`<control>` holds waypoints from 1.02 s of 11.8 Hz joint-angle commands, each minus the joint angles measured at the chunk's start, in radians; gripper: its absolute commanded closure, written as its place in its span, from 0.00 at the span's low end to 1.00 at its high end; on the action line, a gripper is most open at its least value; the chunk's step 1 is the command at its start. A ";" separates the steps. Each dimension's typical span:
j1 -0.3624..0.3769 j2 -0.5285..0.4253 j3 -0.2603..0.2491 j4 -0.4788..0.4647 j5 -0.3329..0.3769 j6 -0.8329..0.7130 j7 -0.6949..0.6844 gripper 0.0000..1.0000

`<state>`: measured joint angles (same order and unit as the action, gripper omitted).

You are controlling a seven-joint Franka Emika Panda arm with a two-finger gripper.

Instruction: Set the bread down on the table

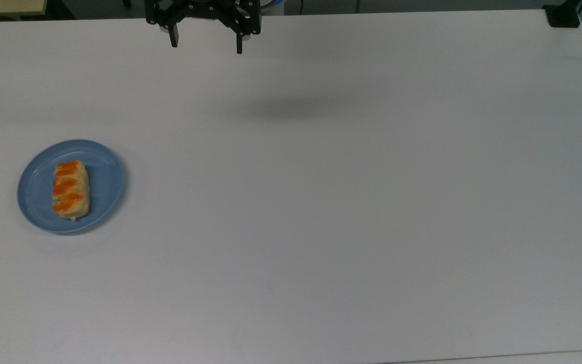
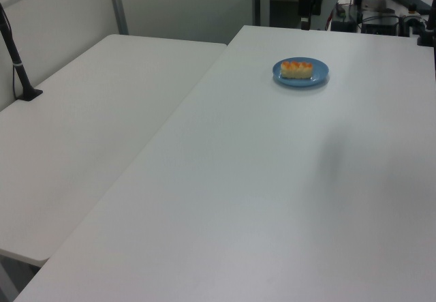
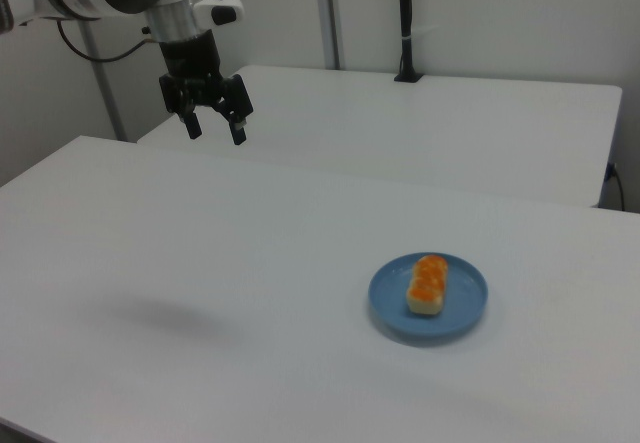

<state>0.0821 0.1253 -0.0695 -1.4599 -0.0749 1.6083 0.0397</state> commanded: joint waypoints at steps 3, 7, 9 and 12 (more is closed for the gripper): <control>0.011 -0.023 -0.013 -0.033 0.003 -0.010 -0.027 0.00; 0.011 -0.019 -0.013 -0.031 0.003 -0.008 -0.027 0.00; 0.010 -0.019 -0.013 -0.031 0.003 -0.008 -0.027 0.00; -0.010 0.008 -0.013 -0.028 0.003 0.036 -0.027 0.00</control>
<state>0.0810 0.1274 -0.0697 -1.4721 -0.0749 1.6083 0.0335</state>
